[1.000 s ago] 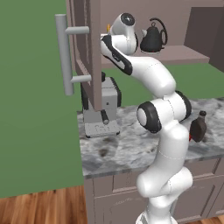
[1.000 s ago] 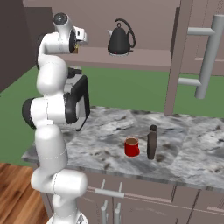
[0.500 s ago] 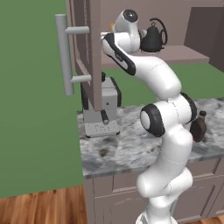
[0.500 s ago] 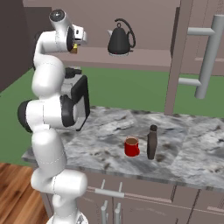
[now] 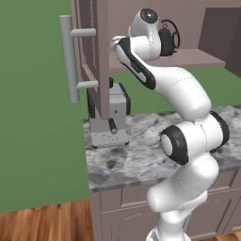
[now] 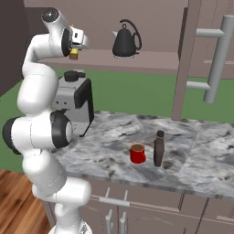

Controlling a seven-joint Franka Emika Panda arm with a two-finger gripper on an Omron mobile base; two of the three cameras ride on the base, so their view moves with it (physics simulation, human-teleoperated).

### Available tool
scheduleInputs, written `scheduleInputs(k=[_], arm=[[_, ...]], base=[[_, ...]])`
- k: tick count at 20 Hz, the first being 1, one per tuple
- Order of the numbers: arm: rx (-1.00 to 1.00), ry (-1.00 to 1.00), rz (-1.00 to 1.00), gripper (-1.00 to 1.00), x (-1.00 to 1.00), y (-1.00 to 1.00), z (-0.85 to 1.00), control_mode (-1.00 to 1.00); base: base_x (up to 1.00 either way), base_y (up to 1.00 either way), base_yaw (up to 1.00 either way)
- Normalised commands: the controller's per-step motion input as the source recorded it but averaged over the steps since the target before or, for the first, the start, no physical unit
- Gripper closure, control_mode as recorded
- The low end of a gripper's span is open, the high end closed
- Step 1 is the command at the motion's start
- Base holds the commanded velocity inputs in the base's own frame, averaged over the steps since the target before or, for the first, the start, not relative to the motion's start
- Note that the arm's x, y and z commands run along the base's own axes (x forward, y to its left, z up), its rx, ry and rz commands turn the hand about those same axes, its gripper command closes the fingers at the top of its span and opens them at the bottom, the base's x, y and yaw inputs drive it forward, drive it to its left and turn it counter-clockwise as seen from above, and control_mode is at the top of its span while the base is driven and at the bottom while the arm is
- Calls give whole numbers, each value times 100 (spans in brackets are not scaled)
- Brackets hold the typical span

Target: Pick the syrup bottle and honey bottle from the cabinet and place them next to the mug.

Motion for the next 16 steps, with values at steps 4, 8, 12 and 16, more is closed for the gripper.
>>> scheduleInputs(k=[4,8,12,16], arm=[[2,-2,-3,100,-81,-7,0,-100],[2,-5,-6,100,-93,-10,-2,-100],[2,-4,-10,100,-97,-13,-8,-100],[1,-3,-11,100,-92,-14,-9,-100]], base=[[0,0,0],[0,0,0],[0,0,0],[0,0,0]])
